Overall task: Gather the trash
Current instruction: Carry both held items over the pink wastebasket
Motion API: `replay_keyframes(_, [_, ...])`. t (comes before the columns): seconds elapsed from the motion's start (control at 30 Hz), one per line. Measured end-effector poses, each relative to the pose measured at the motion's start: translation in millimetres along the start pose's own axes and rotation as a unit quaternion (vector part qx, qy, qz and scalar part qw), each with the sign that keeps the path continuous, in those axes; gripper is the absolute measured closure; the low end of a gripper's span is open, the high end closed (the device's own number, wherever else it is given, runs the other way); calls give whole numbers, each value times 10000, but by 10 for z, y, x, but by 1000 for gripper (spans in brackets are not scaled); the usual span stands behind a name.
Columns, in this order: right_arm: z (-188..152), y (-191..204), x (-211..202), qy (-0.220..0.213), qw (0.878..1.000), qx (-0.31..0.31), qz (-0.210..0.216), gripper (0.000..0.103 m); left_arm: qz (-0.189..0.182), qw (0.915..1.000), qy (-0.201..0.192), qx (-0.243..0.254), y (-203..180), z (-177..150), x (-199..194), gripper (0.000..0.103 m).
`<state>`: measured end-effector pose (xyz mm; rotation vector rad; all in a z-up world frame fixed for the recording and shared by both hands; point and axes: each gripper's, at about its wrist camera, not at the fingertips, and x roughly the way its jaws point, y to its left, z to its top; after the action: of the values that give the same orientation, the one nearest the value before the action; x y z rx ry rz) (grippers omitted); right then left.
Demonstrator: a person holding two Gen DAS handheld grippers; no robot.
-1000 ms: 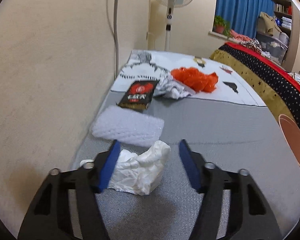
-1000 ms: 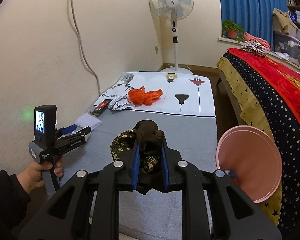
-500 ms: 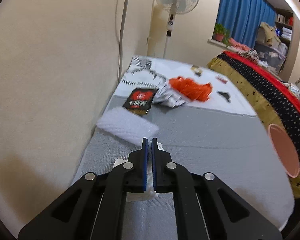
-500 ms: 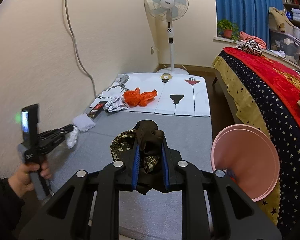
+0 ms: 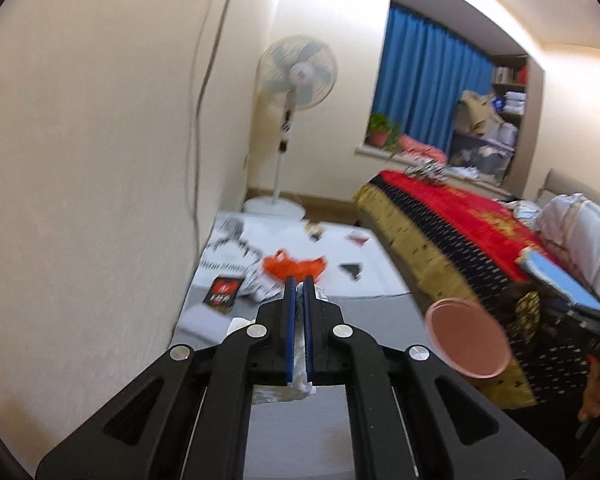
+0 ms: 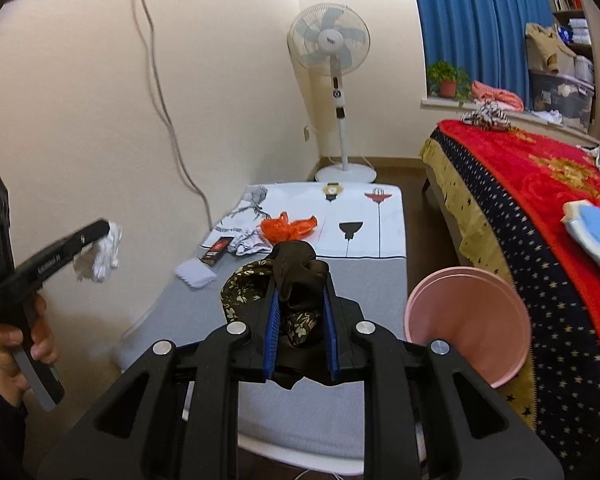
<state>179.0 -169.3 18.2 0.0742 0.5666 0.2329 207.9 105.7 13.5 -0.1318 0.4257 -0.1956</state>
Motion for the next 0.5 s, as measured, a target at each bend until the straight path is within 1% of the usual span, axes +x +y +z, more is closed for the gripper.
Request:
replay_keyframes(0.13, [-66, 11, -374, -133, 9999, 46, 53, 83, -277, 9993, -197, 157, -314, 169, -358, 100])
replay_keyframes(0.27, [-156, 19, -650, -211, 9997, -4, 87, 83, -504, 9980, -273, 259, -575, 256, -591, 100])
replay_keyframes(0.43, [-209, -2, -896, -325, 9994, -1, 84, 83, -733, 9960, -328, 389, -835, 265, -773, 100])
replay_keyframes(0.5, [-226, -17, -991, -384, 9992, -5, 69, 83, -854, 9950, -288, 440, -929, 256, -803, 100])
